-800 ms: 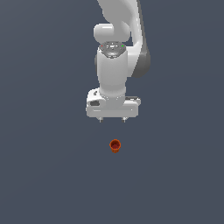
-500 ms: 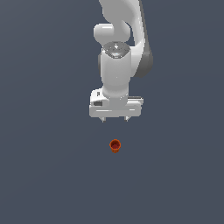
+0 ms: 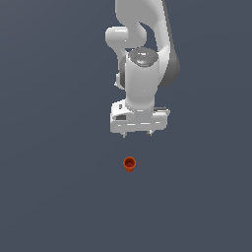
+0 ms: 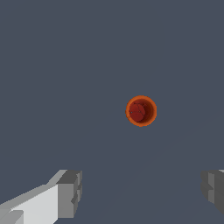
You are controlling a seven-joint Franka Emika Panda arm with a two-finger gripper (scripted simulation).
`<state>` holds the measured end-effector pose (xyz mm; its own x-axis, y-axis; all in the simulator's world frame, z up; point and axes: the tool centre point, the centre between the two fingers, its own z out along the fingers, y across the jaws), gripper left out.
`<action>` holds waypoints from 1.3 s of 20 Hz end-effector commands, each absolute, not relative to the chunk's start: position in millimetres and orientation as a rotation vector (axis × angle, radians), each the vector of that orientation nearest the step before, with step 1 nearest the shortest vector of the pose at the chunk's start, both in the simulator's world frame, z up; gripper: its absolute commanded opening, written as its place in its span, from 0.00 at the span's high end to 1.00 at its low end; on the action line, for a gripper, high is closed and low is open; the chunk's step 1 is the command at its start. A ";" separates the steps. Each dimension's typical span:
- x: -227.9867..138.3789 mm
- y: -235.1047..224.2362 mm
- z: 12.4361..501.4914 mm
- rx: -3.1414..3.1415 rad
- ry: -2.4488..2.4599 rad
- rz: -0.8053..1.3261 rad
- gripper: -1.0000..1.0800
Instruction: Pick up the object and move it to a goal position.
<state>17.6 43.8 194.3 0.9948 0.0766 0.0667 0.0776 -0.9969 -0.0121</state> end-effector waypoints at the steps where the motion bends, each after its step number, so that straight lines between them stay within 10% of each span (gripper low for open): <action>1: 18.6 43.5 192.7 -3.123 -0.127 -0.101 0.04; 26: 75.5 18.3 93.7 -3.103 -0.489 -0.005 0.04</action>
<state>73.4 19.2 97.8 0.9546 0.2979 0.0046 0.2979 -0.9546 0.0004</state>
